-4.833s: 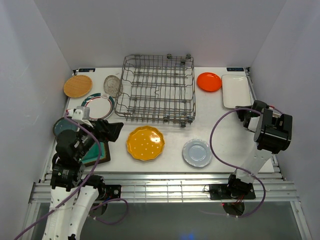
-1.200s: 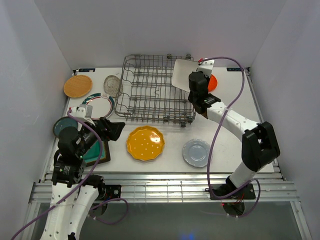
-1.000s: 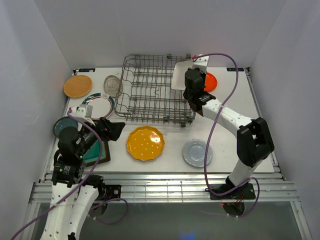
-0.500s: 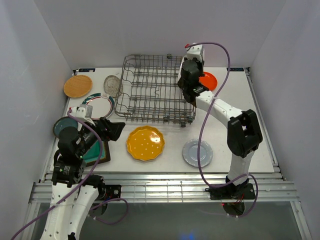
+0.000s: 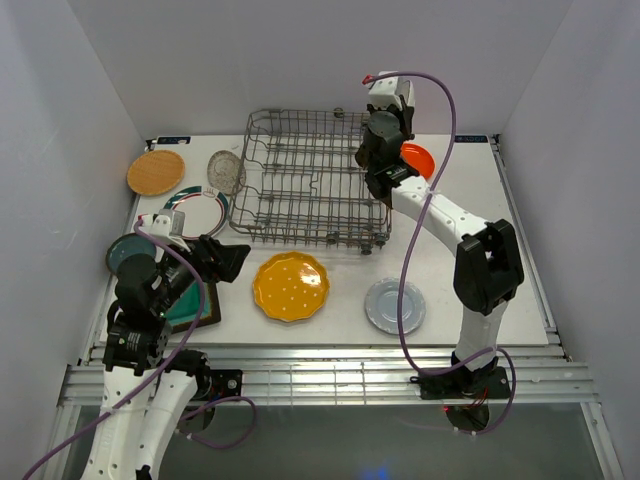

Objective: Load the plates into the dish rack
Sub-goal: Insert the plate into the dish rack.

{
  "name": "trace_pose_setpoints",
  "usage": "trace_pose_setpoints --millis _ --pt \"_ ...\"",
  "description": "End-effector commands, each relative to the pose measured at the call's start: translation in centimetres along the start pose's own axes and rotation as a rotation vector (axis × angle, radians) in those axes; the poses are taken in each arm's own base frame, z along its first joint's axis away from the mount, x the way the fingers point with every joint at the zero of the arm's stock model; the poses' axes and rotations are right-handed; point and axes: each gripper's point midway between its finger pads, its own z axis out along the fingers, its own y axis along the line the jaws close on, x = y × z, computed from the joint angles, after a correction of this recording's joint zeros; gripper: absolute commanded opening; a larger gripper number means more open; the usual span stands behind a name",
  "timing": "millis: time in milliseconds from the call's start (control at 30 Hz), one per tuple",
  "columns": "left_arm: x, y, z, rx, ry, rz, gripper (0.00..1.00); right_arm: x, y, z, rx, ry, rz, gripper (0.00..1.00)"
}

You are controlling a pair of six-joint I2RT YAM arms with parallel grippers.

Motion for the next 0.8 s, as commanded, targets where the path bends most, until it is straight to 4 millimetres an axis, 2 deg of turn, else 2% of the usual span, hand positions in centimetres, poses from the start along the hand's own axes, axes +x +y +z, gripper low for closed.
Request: trace_pose_setpoints --millis 0,267,767 --pt "0.0 0.0 0.0 0.008 -0.006 0.009 0.98 -8.0 -3.9 0.5 0.087 -0.169 0.217 0.08" --pt "0.2 0.1 0.2 0.008 0.003 0.006 0.98 -7.4 -3.0 0.6 0.056 -0.159 0.120 0.08" --pt "0.2 0.0 0.1 0.010 0.003 0.006 0.98 -4.3 -2.1 0.0 0.036 -0.137 0.007 0.08"
